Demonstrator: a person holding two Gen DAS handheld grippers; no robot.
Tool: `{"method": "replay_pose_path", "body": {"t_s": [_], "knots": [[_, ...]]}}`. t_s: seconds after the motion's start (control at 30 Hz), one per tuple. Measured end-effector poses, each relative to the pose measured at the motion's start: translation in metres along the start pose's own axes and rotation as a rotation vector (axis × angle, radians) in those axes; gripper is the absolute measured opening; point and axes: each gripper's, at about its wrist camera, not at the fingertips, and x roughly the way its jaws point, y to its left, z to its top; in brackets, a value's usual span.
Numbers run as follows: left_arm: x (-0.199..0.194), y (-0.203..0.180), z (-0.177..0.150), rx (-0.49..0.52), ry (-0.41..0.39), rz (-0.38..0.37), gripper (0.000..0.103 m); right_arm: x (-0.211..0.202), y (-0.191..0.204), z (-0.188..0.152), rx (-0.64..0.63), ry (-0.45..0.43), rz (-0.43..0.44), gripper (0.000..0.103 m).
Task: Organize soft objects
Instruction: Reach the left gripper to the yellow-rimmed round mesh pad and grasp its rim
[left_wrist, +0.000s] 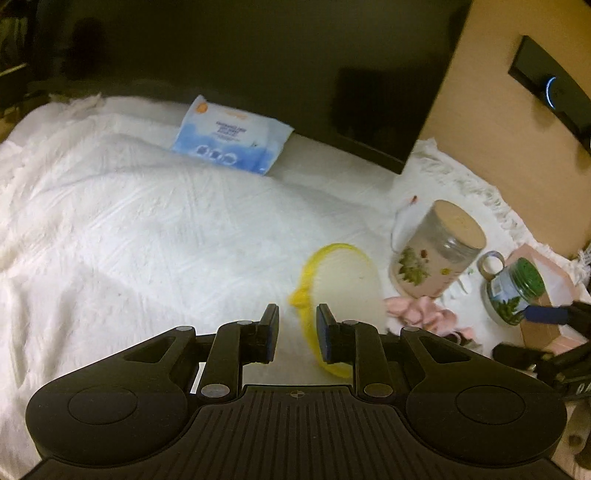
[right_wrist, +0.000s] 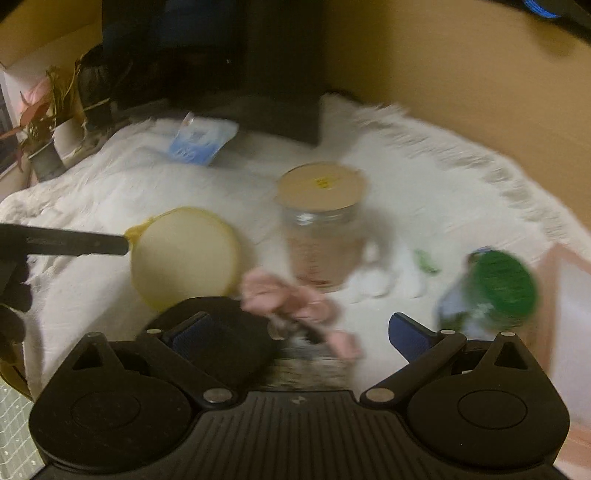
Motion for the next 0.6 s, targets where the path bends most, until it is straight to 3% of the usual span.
{"method": "replay_pose_path", "body": {"t_s": [0.07, 0.2, 0.43, 0.6], "knots": [[0.006, 0.010, 0.003, -0.017, 0.008, -0.044, 0.024, 0.008, 0.011, 0.001, -0.002, 0.023, 0.009, 0.089], [0.017, 0.016, 0.005, -0.043, 0.048, -0.141, 0.024, 0.020, 0.023, 0.002, -0.036, 0.059, 0.013, 0.084], [0.034, 0.007, -0.001, -0.016, 0.098, -0.186, 0.028, 0.042, 0.014, -0.007, 0.000, 0.121, -0.009, 0.082], [0.037, 0.007, -0.001, -0.011, 0.092, -0.158, 0.030, 0.030, 0.012, -0.007, 0.002, 0.087, 0.008, 0.082]]}}
